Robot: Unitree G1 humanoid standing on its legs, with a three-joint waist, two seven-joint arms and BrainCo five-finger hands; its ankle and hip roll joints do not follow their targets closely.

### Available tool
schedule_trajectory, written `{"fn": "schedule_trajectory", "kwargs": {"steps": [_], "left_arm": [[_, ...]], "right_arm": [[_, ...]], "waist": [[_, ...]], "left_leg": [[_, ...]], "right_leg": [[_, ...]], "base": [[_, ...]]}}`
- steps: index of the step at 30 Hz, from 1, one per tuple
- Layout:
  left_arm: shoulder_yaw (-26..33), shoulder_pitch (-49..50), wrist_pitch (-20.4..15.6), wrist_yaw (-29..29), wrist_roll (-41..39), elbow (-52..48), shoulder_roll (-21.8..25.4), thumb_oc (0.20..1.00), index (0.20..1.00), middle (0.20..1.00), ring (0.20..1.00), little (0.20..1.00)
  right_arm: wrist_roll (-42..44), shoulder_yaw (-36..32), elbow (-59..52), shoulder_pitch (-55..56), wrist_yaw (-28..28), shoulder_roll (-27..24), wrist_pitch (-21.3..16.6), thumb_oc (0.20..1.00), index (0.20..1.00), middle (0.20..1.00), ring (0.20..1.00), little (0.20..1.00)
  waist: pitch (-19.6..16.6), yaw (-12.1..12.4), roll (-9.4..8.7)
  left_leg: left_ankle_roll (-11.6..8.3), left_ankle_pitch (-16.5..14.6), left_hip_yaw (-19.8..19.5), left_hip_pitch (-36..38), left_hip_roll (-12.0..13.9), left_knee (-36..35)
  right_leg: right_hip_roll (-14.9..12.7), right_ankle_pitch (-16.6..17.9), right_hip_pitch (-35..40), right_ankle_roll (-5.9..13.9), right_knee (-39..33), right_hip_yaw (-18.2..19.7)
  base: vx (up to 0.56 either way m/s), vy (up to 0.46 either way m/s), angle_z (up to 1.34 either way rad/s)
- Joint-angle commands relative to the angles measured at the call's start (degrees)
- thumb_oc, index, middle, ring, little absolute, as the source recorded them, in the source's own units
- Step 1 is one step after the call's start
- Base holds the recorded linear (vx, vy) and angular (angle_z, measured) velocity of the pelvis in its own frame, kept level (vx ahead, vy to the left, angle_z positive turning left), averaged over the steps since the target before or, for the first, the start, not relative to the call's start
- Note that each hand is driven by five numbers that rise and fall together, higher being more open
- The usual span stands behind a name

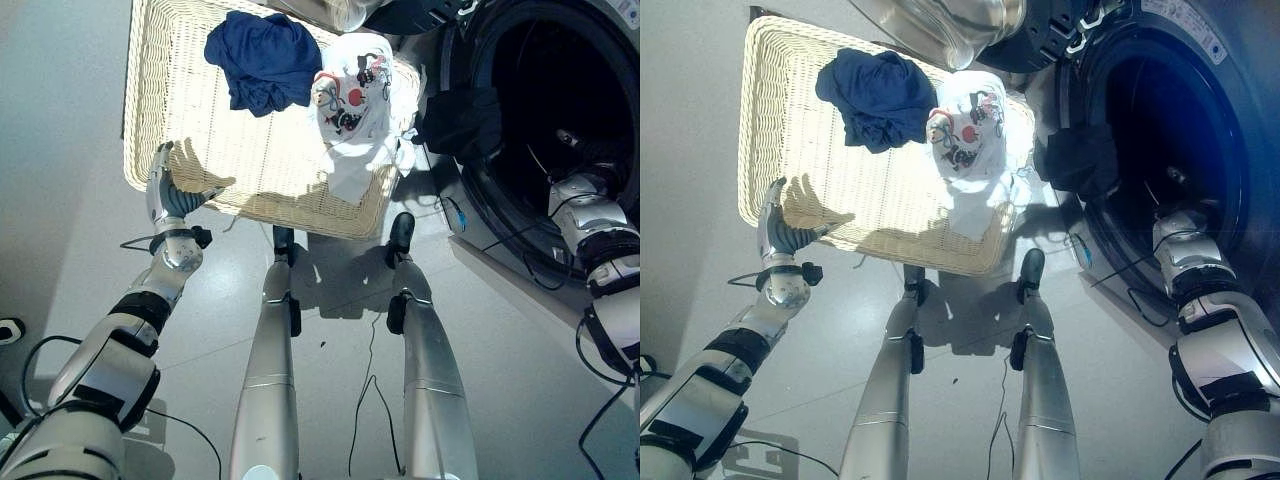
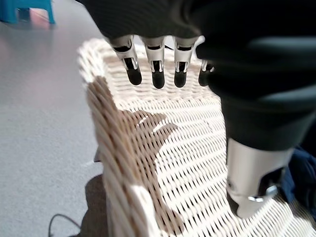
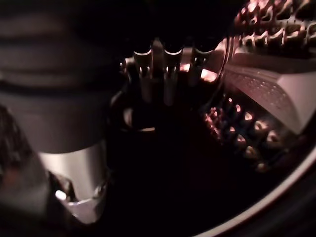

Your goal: Put the clothes into the washing machine.

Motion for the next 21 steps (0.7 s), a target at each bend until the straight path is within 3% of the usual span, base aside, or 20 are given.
{"fn": "schedule_trajectory", "kwargs": {"steps": [1,4,5,10,12,21], "left_arm": [[1.1,-1.5,-0.8,0.0,-0.6,0.8,1.8,1.0,1.0,1.0,1.0,1.0],[0.6,-2.0,-0.7,0.0,-0.5,0.9,1.6,1.0,1.0,1.0,1.0,1.0],[0.5,-2.6,-0.6,-0.2,-0.6,1.1,1.6,1.0,1.0,1.0,1.0,1.0],[0.2,-2.8,-0.8,0.4,-0.2,1.4,0.8,1.0,1.0,1.0,1.0,1.0],[0.0,-3.6,-0.5,1.1,0.2,1.4,0.2,1.0,1.0,1.0,1.0,1.0],[0.2,-4.6,1.2,2.5,1.1,0.2,-0.8,1.0,1.0,1.0,1.0,1.0]], "right_arm": [[-10.2,4.9,-1.7,-9.7,0.9,-12.9,5.6,1.0,1.0,1.0,1.0,1.0],[-13.3,7.3,-1.3,-10.6,2.4,-11.7,6.7,1.0,1.0,1.0,1.0,1.0],[-17.2,8.9,-1.7,-10.9,3.2,-10.5,6.3,1.0,1.0,1.0,1.0,1.0],[-21.1,10.5,-2.8,-10.6,3.3,-8.8,4.8,1.0,1.0,1.0,1.0,1.0],[-25.9,12.1,-5.6,-9.5,3.5,-7.5,3.0,1.0,1.0,1.0,1.0,1.0],[-36.5,15.5,-16.8,-6.1,6.3,-5.2,2.5,1.0,1.0,1.0,1.0,1.0]], "waist": [[-1.5,0.9,-1.67],[-1.5,1.1,-1.47],[-1.5,1.1,-1.26],[-1.5,1.2,-1.08],[-1.5,1.0,-0.95],[-1.5,0.2,-1.1]], "left_leg": [[4.26,-2.9,1.6,1.8,-5.9,1.5],[4.44,-3.0,1.6,1.6,-5.9,1.5],[4.52,-3.0,1.7,1.2,-5.9,1.5],[4.58,-3.0,1.8,1.0,-6.0,1.3],[4.59,-3.0,2.0,0.5,-6.0,1.4],[4.42,-2.9,2.6,0.1,-6.1,1.1]], "right_leg": [[4.9,-0.7,2.3,2.62,1.3,-5.8],[4.7,-0.7,1.9,2.6,1.4,-6.0],[4.6,-0.7,1.5,2.64,1.6,-6.1],[4.5,-0.6,1.1,2.69,1.4,-6.2],[4.4,-0.6,0.6,2.84,1.6,-6.1],[4.3,-0.5,-0.2,3.0,1.4,-6.1]], "base": [[0.0,0.0,0.0],[0.0,0.0,0.0],[0.0,0.0,0.0],[0.0,0.0,0.0],[0.0,0.0,0.0],[0.0,0.0,0.0]]}}
